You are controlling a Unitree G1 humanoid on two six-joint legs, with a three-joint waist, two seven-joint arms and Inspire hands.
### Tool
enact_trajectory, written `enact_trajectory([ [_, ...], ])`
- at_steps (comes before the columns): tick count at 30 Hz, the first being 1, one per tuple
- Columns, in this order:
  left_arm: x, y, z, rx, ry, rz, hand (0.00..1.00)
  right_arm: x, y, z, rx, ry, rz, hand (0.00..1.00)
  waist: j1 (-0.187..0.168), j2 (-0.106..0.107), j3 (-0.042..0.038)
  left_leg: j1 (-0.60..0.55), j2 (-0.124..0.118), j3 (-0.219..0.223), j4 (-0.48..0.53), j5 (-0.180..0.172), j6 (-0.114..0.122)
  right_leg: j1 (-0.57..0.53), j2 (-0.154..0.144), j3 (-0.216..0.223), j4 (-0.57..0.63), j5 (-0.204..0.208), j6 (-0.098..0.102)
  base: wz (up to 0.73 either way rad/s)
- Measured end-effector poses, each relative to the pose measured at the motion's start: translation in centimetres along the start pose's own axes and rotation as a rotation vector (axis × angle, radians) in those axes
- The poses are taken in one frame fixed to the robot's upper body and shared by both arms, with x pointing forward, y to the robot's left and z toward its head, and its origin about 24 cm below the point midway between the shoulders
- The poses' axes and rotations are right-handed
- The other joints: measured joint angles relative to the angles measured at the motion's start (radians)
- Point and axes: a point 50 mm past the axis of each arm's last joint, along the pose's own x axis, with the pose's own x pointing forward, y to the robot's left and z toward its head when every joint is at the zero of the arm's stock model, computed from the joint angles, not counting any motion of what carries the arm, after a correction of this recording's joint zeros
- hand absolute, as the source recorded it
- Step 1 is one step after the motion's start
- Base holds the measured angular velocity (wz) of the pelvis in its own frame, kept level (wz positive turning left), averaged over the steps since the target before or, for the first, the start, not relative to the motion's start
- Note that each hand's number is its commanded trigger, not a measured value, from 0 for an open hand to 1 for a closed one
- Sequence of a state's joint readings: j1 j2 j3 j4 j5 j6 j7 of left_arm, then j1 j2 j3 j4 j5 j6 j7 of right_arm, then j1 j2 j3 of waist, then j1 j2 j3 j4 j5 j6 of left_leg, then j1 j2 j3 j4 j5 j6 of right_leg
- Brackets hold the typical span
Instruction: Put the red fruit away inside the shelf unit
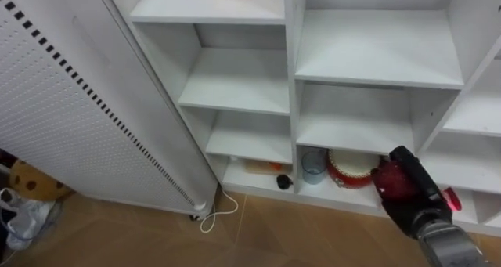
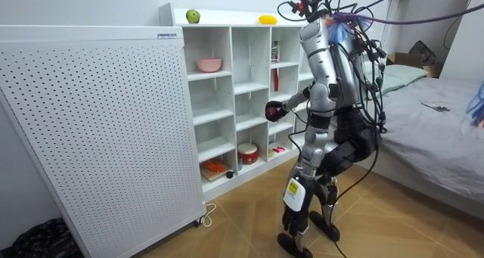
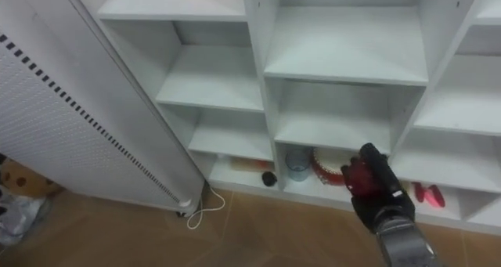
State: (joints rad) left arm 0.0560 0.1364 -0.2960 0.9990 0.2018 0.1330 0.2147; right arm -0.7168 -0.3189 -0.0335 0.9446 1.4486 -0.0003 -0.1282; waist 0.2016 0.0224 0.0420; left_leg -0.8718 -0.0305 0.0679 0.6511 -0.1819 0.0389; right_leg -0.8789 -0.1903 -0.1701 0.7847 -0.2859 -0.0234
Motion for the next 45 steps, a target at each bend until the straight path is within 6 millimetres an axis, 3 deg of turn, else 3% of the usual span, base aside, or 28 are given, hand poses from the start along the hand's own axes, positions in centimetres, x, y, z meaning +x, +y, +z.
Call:
enact_trajectory([
  [18, 0.1, 0.7, -0.5, -0.069, 0.015, -0.006, 0.00, 0.1, 6.5, 2.8, 0.041, -0.089, 0.107, 1.00, -0.001, 0.002, -0.0013, -0.044, 0.001, 0.014, 0.056, -0.022, 0.018, -0.032, -0.007, 0.003, 0.031, -0.009, 0.015, 0.00],
  [19, 0.1, 0.7, -0.6, -0.070, 0.016, -0.008, 0.00, 0.1, 6.5, 2.8, 0.041, -0.089, 0.106, 0.84, -0.001, 0.002, -0.0013, -0.044, 0.000, 0.014, 0.059, -0.022, 0.019, -0.032, -0.008, 0.004, 0.032, -0.010, 0.016, 0.00],
  [20, 0.0, 0.6, -0.6, -0.071, 0.016, -0.012, 0.00, 0.0, 6.6, 2.8, 0.042, -0.090, 0.105, 0.12, 0.000, 0.002, -0.0015, -0.044, 0.000, 0.014, 0.059, -0.023, 0.020, -0.031, -0.008, 0.004, 0.033, -0.010, 0.016, 0.00],
  [21, 0.0, 0.6, -0.6, -0.070, 0.015, -0.014, 0.00, 0.0, 6.7, 2.9, 0.043, -0.091, 0.104, 0.00, 0.000, 0.003, -0.0018, -0.044, 0.000, 0.014, 0.061, -0.024, 0.021, -0.030, -0.008, 0.004, 0.033, -0.010, 0.017, -0.03],
  [31, -0.2, 0.1, -1.5, -0.062, 0.036, -0.030, 0.00, -0.1, 6.9, 3.2, 0.061, -0.113, 0.087, 0.00, 0.002, 0.014, -0.0089, -0.044, -0.001, 0.016, 0.079, -0.029, 0.022, -0.029, -0.013, 0.004, 0.053, -0.020, 0.019, 0.00],
  [39, -0.3, -0.1, -1.8, -0.064, 0.043, -0.049, 0.00, -0.2, 6.5, 4.7, 0.169, -0.161, 0.056, 0.00, 0.006, 0.016, -0.0093, -0.043, 0.000, 0.016, 0.080, -0.033, 0.024, -0.028, -0.016, 0.001, 0.057, -0.020, 0.019, 0.00],
  [45, -0.3, 0.1, -1.7, -0.075, 0.027, -0.043, 0.00, -0.3, 5.9, 5.8, 0.259, -0.205, -0.001, 0.00, 0.031, 0.028, -0.0093, -0.043, 0.001, 0.017, 0.081, -0.033, 0.023, -0.028, -0.012, 0.002, 0.053, -0.020, 0.019, 0.00],
])
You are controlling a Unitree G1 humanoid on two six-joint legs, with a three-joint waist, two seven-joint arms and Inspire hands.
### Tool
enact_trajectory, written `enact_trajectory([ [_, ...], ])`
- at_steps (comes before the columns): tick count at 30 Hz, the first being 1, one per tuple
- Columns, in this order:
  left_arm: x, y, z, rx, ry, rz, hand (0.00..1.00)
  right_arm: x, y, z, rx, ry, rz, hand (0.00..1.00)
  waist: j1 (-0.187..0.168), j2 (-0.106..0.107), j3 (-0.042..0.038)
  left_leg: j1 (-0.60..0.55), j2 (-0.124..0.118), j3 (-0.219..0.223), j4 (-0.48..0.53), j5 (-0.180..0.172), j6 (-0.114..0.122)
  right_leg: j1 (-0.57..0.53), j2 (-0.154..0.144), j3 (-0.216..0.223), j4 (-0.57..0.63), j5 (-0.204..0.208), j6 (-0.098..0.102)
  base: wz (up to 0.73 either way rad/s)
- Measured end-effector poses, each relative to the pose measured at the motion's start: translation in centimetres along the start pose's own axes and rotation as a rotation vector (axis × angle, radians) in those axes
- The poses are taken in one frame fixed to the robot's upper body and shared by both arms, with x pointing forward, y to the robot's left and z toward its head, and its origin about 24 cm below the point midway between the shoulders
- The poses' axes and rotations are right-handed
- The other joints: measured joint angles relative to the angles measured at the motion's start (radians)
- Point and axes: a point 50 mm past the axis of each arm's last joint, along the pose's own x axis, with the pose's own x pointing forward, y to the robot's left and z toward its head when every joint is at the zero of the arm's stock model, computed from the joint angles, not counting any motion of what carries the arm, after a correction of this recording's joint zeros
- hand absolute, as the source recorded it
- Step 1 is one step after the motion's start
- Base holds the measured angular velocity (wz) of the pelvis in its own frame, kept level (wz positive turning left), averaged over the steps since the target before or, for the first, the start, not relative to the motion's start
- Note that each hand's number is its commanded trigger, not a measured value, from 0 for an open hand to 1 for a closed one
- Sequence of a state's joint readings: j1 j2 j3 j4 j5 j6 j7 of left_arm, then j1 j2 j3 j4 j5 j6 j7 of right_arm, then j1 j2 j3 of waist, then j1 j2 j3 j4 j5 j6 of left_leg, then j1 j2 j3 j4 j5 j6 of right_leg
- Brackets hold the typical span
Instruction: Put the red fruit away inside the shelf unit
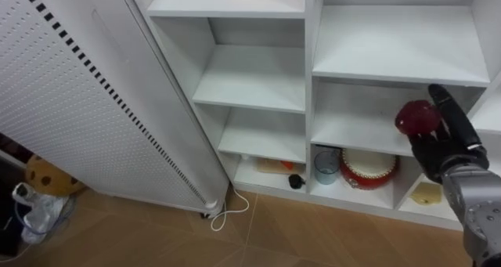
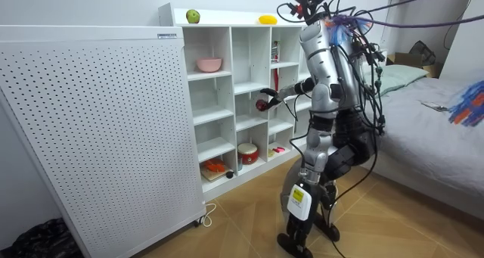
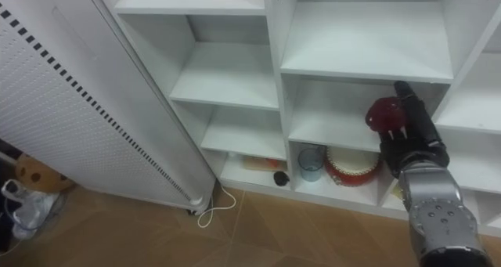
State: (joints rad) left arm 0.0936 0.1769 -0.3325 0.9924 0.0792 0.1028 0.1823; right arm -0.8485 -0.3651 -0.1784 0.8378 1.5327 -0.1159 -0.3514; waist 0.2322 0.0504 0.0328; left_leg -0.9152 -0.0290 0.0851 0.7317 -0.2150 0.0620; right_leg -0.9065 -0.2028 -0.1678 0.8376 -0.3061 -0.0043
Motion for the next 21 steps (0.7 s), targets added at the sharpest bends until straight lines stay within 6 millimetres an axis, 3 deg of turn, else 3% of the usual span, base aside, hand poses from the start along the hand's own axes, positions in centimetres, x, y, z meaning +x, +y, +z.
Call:
enact_trajectory([
  [6, 0.00, 0.00, 0.08, -0.001, -0.009, 0.000, 0.00, 0.03, -0.04, 0.40, 0.045, -0.011, -0.013, 0.00, 0.017, 0.013, -0.0013, 0.001, 0.000, 0.009, 0.014, -0.007, 0.001, -0.002, -0.002, 0.005, 0.012, -0.002, 0.001, 0.00],
  [21, 0.00, 0.00, 0.09, -0.004, -0.009, -0.004, 0.00, 0.06, 0.13, 0.57, 0.075, -0.002, 0.020, 0.00, 0.015, 0.016, -0.0002, 0.003, -0.001, 0.011, 0.027, -0.017, 0.001, -0.001, -0.005, 0.009, 0.033, -0.022, 0.002, 0.00],
])
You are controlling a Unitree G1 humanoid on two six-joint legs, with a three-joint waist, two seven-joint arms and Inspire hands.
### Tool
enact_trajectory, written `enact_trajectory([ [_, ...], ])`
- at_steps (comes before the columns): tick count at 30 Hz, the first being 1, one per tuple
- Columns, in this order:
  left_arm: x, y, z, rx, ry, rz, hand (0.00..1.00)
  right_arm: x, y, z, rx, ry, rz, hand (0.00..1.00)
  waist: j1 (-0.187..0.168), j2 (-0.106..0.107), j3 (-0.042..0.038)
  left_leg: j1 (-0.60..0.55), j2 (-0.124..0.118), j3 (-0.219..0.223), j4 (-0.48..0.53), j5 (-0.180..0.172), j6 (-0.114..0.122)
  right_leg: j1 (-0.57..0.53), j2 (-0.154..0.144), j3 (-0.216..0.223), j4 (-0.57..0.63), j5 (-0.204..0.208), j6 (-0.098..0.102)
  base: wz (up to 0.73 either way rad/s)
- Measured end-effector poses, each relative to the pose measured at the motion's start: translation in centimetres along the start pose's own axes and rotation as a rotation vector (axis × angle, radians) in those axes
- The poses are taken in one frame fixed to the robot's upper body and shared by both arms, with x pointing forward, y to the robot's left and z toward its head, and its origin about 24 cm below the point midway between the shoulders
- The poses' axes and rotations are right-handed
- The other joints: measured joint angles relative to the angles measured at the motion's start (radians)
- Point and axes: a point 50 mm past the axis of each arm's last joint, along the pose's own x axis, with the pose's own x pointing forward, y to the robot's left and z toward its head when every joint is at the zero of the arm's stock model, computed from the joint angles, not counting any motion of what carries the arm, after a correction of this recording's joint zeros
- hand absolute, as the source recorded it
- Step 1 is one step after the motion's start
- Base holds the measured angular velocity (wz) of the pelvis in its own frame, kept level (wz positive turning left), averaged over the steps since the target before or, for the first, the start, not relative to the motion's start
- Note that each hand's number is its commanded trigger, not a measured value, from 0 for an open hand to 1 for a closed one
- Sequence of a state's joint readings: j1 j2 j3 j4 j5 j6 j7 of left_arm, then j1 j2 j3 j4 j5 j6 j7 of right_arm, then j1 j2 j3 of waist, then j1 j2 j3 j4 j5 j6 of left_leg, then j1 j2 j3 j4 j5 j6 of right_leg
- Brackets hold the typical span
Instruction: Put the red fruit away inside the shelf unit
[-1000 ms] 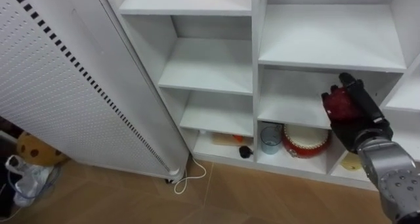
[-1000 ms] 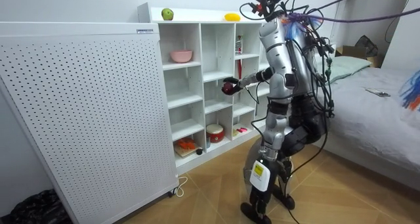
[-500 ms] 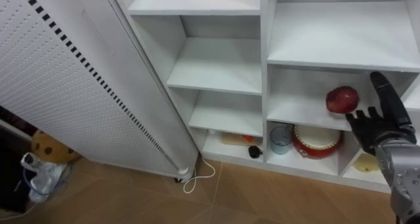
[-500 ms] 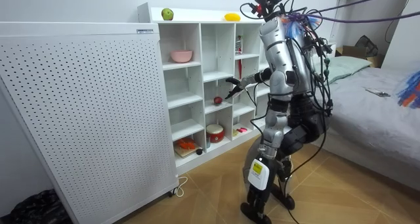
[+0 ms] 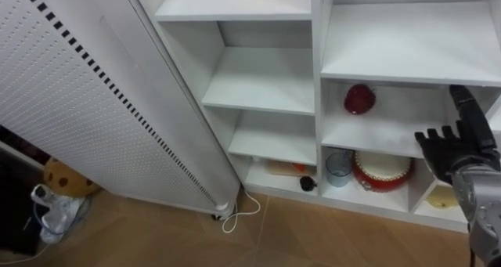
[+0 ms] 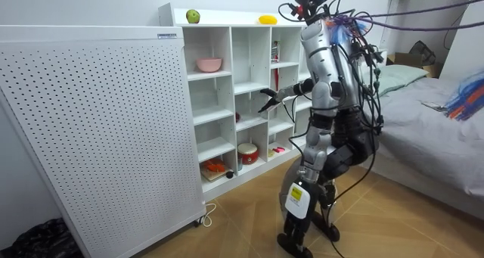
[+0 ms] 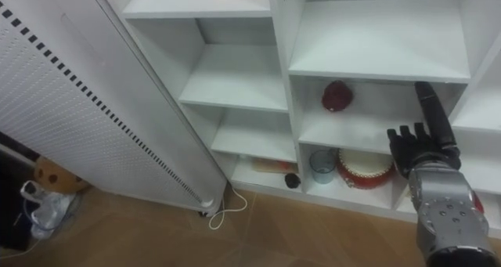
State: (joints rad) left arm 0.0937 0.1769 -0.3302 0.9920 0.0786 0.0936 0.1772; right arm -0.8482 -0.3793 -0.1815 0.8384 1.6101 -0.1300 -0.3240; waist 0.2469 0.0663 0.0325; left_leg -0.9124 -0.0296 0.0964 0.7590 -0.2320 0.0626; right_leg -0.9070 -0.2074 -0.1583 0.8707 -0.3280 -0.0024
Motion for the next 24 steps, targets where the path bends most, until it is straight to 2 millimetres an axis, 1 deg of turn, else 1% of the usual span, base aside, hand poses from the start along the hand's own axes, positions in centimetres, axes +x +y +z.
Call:
enact_trajectory([
  [4, 0.0, -0.1, 0.0, 0.001, 0.000, -0.011, 0.00, 0.0, 0.0, 0.0, -0.001, 0.000, 0.007, 0.00, -0.001, 0.000, 0.0001, 0.001, 0.000, 0.003, -0.001, 0.000, 0.000, -0.001, -0.002, 0.000, 0.002, -0.001, 0.000, 0.00],
  [8, 0.0, -0.1, 0.0, 0.005, 0.001, -0.012, 0.00, 0.1, -0.3, 0.1, -0.022, 0.009, 0.013, 0.00, -0.010, 0.000, 0.0002, 0.007, -0.001, 0.005, -0.011, 0.000, 0.000, 0.005, -0.008, -0.006, -0.001, -0.002, -0.001, 0.05],
  [11, 0.0, -0.1, -0.3, 0.015, 0.007, -0.012, 0.00, 0.4, -2.1, 0.0, -0.131, 0.016, -0.023, 0.00, -0.019, 0.000, 0.0005, 0.040, 0.000, 0.004, -0.012, 0.000, 0.001, 0.043, -0.010, -0.011, -0.007, -0.007, 0.002, 0.03],
  [12, -0.1, -0.1, -0.4, 0.012, 0.012, -0.020, 0.00, 0.5, -3.0, -0.1, -0.195, 0.021, -0.038, 0.00, -0.022, 0.004, 0.0026, 0.060, 0.002, 0.007, -0.017, -0.003, 0.002, 0.067, -0.006, -0.015, -0.017, -0.011, 0.003, 0.00],
  [13, -0.1, -0.1, -0.5, 0.008, 0.019, -0.035, 0.00, 0.5, -4.2, -0.1, -0.276, 0.026, -0.060, 0.00, -0.023, 0.005, 0.0041, 0.086, 0.003, 0.008, -0.029, -0.003, 0.001, 0.095, -0.005, -0.019, -0.031, -0.011, 0.004, 0.00],
  [14, -0.1, -0.1, -0.6, 0.006, 0.022, -0.038, 0.00, 0.5, -4.9, -0.1, -0.317, 0.029, -0.071, 0.00, -0.024, 0.004, 0.0043, 0.100, 0.003, 0.007, -0.037, -0.003, 0.001, 0.110, -0.004, -0.021, -0.040, -0.010, 0.005, 0.00],
  [15, -0.1, 0.0, -0.6, 0.006, 0.023, -0.041, 0.00, 0.4, -6.3, 0.2, -0.399, 0.042, -0.092, 0.00, -0.027, 0.002, 0.0054, 0.127, 0.005, 0.004, -0.053, -0.003, 0.001, 0.137, 0.000, -0.022, -0.057, -0.009, 0.007, 0.07],
  [16, -0.1, 0.2, -0.6, 0.007, 0.022, -0.043, 0.00, 0.2, -8.2, 1.0, -0.494, 0.060, -0.123, 0.00, -0.027, 0.001, 0.0057, 0.151, 0.006, 0.003, -0.073, -0.004, 0.001, 0.164, 0.004, -0.026, -0.077, -0.007, 0.012, 0.09],
  [17, -0.1, 0.2, -0.7, 0.008, 0.022, -0.042, 0.00, 0.1, -9.2, 1.4, -0.545, 0.068, -0.139, 0.00, -0.028, 0.001, 0.0060, 0.165, 0.006, 0.003, -0.084, -0.004, 0.001, 0.178, 0.005, -0.030, -0.087, -0.006, 0.014, 0.09],
  [18, -0.1, 0.3, -0.9, 0.008, 0.028, -0.039, 0.00, -0.5, -11.3, 2.4, -0.643, 0.083, -0.181, 0.00, -0.027, -0.004, 0.0085, 0.193, 0.005, 0.002, -0.104, -0.001, -0.001, 0.208, 0.006, -0.034, -0.108, -0.002, 0.017, 0.00],
  [19, -0.1, 0.4, -1.0, 0.010, 0.033, -0.037, 0.00, -0.8, -12.4, 2.9, -0.700, 0.097, -0.203, 0.00, -0.028, -0.006, 0.0094, 0.207, 0.005, 0.003, -0.115, -0.001, -0.001, 0.221, 0.006, -0.036, -0.118, -0.001, 0.017, -0.03],
  [20, 0.0, 0.8, -1.3, 0.016, 0.040, -0.030, 0.00, -1.7, -14.8, 3.7, -0.807, 0.134, -0.249, 0.00, -0.033, -0.014, 0.0093, 0.234, 0.007, 0.002, -0.135, 0.001, -0.002, 0.249, 0.010, -0.043, -0.143, 0.004, 0.016, -0.08],
  [21, 0.0, 1.5, -1.6, 0.010, 0.052, -0.013, 0.00, -2.7, -17.2, 4.3, -0.899, 0.179, -0.298, 0.00, -0.043, -0.027, 0.0079, 0.258, 0.010, 0.003, -0.154, 0.002, -0.004, 0.273, 0.013, -0.047, -0.164, 0.008, 0.015, -0.11],
  [22, 0.1, 2.1, -1.9, -0.010, 0.070, 0.006, 0.00, -3.7, -19.2, 4.8, -0.978, 0.229, -0.341, 0.00, -0.052, -0.036, 0.0114, 0.280, 0.016, 0.002, -0.172, 0.003, -0.006, 0.301, 0.025, -0.047, -0.190, 0.016, 0.016, -0.12],
  [23, 0.2, 2.4, -2.0, -0.011, 0.077, 0.012, 0.00, -4.3, -20.2, 5.2, -0.999, 0.249, -0.368, 0.00, -0.055, -0.039, 0.0122, 0.292, 0.018, 0.002, -0.177, 0.005, -0.009, 0.314, 0.031, -0.047, -0.204, 0.020, 0.016, -0.17],
  [24, 0.3, 2.8, -2.3, -0.025, 0.084, 0.024, 0.00, -5.3, -21.9, 5.8, -1.040, 0.286, -0.419, 0.00, -0.062, -0.046, 0.0137, 0.310, 0.024, 0.002, -0.181, 0.006, -0.011, 0.339, 0.041, -0.045, -0.224, 0.022, 0.016, -0.16],
])
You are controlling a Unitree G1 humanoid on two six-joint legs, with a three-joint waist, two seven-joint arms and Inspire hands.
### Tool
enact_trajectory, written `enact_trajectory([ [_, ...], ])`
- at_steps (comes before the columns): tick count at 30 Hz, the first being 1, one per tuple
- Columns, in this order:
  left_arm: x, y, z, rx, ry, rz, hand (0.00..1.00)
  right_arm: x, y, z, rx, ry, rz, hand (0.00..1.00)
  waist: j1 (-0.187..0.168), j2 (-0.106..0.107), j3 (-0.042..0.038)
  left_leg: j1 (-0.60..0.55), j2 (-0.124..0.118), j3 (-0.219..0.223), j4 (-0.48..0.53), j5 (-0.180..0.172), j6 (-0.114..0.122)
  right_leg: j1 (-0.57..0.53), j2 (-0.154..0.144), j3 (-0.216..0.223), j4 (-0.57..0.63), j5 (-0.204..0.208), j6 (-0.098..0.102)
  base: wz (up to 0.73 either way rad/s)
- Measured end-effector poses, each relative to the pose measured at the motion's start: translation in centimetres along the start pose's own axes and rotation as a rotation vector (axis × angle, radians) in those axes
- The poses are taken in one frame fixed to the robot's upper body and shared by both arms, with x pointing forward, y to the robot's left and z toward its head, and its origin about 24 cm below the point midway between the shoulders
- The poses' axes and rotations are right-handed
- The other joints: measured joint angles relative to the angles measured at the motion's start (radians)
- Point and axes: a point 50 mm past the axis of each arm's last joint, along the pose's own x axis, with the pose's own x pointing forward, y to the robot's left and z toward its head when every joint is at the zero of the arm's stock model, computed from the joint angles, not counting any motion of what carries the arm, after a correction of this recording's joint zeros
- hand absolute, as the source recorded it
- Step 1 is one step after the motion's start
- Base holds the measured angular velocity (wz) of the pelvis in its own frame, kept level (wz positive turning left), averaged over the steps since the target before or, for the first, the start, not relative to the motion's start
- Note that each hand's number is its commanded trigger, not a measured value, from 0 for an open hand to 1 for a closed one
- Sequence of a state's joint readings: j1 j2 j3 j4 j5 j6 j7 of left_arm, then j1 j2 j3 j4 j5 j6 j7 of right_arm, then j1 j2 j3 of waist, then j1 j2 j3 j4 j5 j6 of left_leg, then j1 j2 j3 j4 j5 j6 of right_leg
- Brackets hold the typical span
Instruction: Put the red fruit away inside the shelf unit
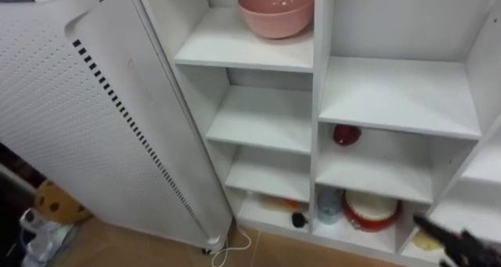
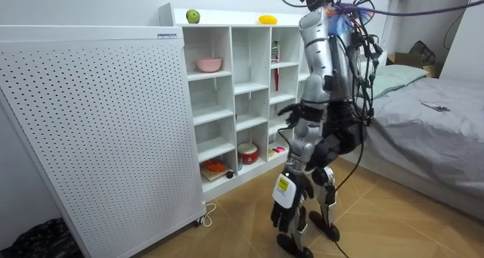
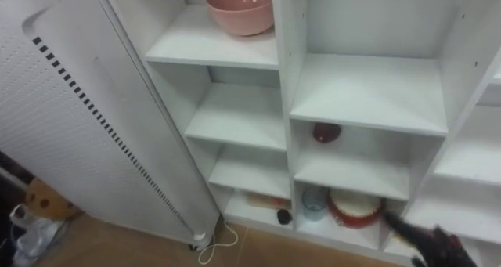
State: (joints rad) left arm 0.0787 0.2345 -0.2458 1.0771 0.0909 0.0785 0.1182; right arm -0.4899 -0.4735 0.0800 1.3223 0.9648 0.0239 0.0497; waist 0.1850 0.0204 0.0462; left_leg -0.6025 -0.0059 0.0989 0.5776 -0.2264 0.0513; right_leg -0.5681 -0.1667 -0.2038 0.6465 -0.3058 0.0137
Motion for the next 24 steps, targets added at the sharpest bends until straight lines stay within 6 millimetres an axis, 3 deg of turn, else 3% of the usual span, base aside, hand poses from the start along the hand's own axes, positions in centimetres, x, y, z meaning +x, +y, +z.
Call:
enact_trajectory([
  [5, 0.1, 1.5, -0.1, -0.024, -0.008, 0.046, 0.00, -0.7, -3.0, -3.0, -0.175, 0.093, -0.035, 0.00, -0.045, -0.019, -0.0018, 0.074, 0.013, 0.010, -0.060, 0.000, -0.008, 0.074, 0.021, -0.002, -0.078, 0.020, -0.001, -0.14],
  [8, 0.1, 1.8, -0.2, -0.034, -0.009, 0.061, 0.00, -1.5, -4.5, -6.3, -0.311, 0.198, -0.034, 0.00, -0.070, -0.031, -0.0103, 0.150, 0.012, 0.006, -0.114, 0.005, -0.015, 0.170, 0.034, -0.030, -0.155, 0.031, 0.001, 0.14],
  [10, 0.0, 1.8, -0.5, 0.002, -0.007, 0.066, 0.00, -2.9, -6.1, -10.5, -0.431, 0.326, -0.034, 0.00, -0.077, -0.047, -0.0258, 0.225, 0.016, -0.001, -0.149, 0.005, -0.020, 0.260, 0.049, -0.044, -0.220, 0.044, 0.004, 0.18],
  [11, 0.0, 1.8, -0.6, 0.007, -0.008, 0.066, 0.00, -3.4, -6.5, -11.4, -0.450, 0.355, -0.032, 0.00, -0.077, -0.050, -0.0308, 0.239, 0.016, -0.005, -0.157, 0.004, -0.021, 0.281, 0.053, -0.050, -0.238, 0.046, 0.005, 0.14],
  [15, -0.2, 1.6, -0.8, 0.021, -0.024, 0.076, 0.00, -5.8, -8.4, -15.8, -0.620, 0.520, 0.011, 0.00, -0.097, -0.058, -0.0373, 0.353, 0.010, -0.018, -0.229, 0.006, -0.025, 0.417, 0.066, -0.068, -0.340, 0.071, 0.017, 0.08],
  [19, -0.3, 1.4, -1.2, 0.012, -0.010, 0.124, 0.00, -7.6, -8.9, -18.9, -0.656, 0.610, 0.051, 0.00, -0.113, -0.063, -0.0408, 0.471, 0.006, -0.015, -0.308, 0.006, -0.027, 0.540, 0.076, -0.073, -0.425, 0.091, 0.030, -0.01],
  [24, -0.4, 0.3, -1.5, -0.040, 0.012, 0.121, 0.00, -8.8, -8.0, -21.4, -0.631, 0.666, 0.103, 0.00, -0.129, -0.069, -0.0431, 0.571, 0.000, -0.004, -0.358, 0.008, -0.030, 0.626, 0.081, -0.061, -0.481, 0.096, 0.031, -0.09],
])
